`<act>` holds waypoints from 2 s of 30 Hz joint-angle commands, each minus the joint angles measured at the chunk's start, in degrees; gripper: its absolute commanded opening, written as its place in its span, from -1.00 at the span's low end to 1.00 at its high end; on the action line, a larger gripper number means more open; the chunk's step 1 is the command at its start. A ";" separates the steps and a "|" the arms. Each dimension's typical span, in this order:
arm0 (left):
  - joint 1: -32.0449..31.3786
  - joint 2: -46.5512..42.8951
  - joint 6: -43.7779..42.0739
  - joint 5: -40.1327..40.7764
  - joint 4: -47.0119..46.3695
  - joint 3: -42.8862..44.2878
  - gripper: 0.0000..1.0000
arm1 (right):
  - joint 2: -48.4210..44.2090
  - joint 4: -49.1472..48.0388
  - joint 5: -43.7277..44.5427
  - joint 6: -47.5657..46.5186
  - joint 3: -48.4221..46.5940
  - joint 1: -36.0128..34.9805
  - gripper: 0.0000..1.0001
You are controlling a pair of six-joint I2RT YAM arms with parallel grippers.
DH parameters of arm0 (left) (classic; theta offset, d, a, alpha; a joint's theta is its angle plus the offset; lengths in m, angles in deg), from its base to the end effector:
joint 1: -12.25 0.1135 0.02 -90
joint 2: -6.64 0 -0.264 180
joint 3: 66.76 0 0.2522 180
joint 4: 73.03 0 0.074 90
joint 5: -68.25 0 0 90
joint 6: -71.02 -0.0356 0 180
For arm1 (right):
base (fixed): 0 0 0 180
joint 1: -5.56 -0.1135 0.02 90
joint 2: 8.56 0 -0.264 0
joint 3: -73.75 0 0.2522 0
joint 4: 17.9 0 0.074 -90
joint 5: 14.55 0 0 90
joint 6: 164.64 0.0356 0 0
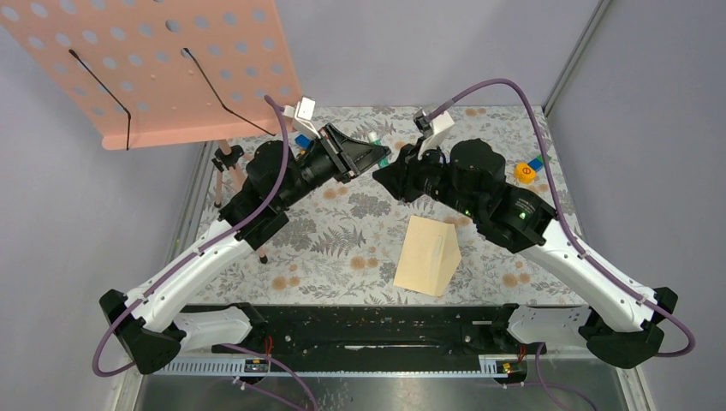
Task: Place the letter into the envelope and seal it
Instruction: Unscrew the solid glue.
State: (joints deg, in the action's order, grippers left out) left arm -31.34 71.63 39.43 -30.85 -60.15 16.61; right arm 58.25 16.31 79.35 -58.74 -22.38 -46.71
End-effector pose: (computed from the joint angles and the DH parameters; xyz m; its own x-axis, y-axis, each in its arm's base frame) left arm 0.1818 -0.1808 0.4427 -0.6407 -0.5514 -0.5343 0.4755 0.2615 -0.8400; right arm 0.1519 0.1923 0.4703 -0.2550 0.1171 -0.9598 -0.7047 0.6572 0.2674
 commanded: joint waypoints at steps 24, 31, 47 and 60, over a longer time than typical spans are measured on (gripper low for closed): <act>0.69 -1.95 3.38 -27.61 -32.52 0.35 -1.00 | 5.39 -73.18 -57.29 51.91 22.14 17.64 -1.00; 0.68 -0.02 9.03 -32.91 -41.74 0.03 -1.00 | 12.47 -95.04 -60.81 67.83 21.33 18.37 -1.00; 0.64 -0.87 -0.55 -25.74 -25.49 0.57 -1.00 | 1.77 -77.66 -60.69 57.28 27.22 22.57 0.41; 0.70 -2.59 -2.89 -17.70 -18.50 -0.75 -1.00 | -0.97 -73.64 -57.77 54.52 23.77 22.56 0.57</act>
State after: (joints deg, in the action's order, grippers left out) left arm -30.60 69.91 37.94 -51.51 -79.19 14.09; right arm 55.65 -51.47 21.19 -7.31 4.11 -24.37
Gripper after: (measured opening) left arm 0.246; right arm 0.786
